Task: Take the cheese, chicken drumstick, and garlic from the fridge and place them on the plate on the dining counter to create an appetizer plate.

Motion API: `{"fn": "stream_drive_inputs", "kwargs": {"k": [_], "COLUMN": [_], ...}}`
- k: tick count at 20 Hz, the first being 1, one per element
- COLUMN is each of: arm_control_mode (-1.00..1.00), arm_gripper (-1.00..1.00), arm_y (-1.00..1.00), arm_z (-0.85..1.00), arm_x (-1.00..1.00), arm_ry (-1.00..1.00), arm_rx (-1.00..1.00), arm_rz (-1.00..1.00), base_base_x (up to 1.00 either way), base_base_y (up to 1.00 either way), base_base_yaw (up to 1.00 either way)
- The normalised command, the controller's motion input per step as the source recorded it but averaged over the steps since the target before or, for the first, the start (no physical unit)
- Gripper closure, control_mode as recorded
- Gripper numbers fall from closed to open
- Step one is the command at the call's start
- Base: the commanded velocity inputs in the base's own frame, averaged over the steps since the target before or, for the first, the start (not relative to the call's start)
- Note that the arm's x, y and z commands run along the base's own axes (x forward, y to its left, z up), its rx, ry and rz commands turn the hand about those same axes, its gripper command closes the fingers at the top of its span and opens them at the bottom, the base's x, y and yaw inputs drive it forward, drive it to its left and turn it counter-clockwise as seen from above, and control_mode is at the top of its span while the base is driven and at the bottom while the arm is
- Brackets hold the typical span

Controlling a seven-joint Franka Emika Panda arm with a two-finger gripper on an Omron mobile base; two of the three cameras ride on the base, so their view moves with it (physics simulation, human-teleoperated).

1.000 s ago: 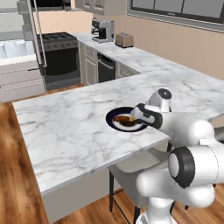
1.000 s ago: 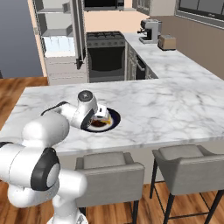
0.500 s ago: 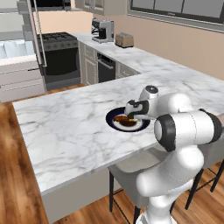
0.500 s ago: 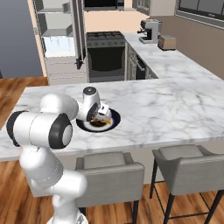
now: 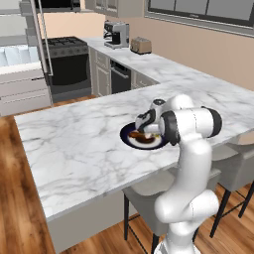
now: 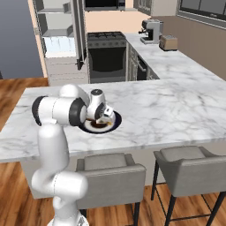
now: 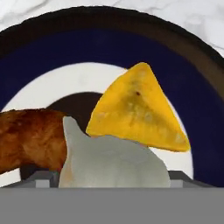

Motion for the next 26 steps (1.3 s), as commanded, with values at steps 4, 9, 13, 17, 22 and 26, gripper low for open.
{"fn": "stream_drive_inputs", "kwargs": {"k": [4, 9, 13, 17, 22, 26], "arm_control_mode": [-1.00, -1.00, -1.00, -1.00, -1.00, -1.00], "arm_gripper": [1.00, -1.00, -1.00, -1.00, -1.00, -1.00], "arm_y": [-0.05, -0.01, 0.00, 0.00, 0.00, -0.11], "arm_z": [-0.64, -0.51, -0.02, 0.04, 0.41, 0.87], "arm_x": [0.64, 0.37, -0.65, -1.00, -0.15, -0.93], "arm_ry": [0.12, 0.08, 0.00, 0.00, 0.00, -0.04], "arm_rx": [0.00, 0.00, 0.00, 0.00, 0.00, 0.00], "arm_rz": [-0.05, -0.05, -0.07, -0.10, -0.10, -0.07], "base_base_x": [0.00, 0.00, 0.00, 0.00, 0.00, 0.00], "base_base_y": [0.00, 0.00, 0.00, 0.00, 0.00, 0.00], "base_base_yaw": [0.00, 0.00, 0.00, 0.00, 0.00, 0.00]}}
